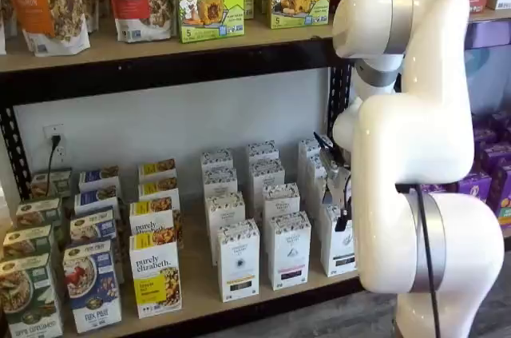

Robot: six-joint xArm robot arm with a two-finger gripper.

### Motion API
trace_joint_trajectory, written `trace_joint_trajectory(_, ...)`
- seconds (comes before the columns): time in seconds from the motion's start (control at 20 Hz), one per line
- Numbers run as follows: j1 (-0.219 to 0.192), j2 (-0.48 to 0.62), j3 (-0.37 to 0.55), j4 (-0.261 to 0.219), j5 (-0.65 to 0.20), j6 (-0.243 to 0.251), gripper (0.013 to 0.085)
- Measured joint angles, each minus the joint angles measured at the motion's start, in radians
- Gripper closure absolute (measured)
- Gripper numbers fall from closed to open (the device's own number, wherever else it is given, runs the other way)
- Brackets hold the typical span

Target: Pick up the white box with a green strip in the middle, on the bottom shelf, the sixth box from the left

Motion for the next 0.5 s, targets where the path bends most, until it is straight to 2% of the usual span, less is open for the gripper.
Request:
trace_joint_trajectory(0.05, 0.0, 0.0, -0.001, -0.036, 0.004, 0.033, 0.013)
trace_joint_trajectory(0.1, 0.002, 0.001, -0.002, -0.158, 0.012, 0.144, 0.013)
trace_joint_trajectory(0.15, 0.008, 0.002, -0.001, -0.215, 0.014, 0.199, 0.013)
trace_joint_trajectory(0.2, 0.012, 0.003, -0.001, -0.237, 0.015, 0.223, 0.013)
trace_joint_trajectory(0.35, 0.022, 0.006, -0.003, -0.23, 0.012, 0.226, 0.013)
trace_joint_trajectory(0.5, 0.027, 0.012, -0.007, -0.179, -0.002, 0.185, 0.013)
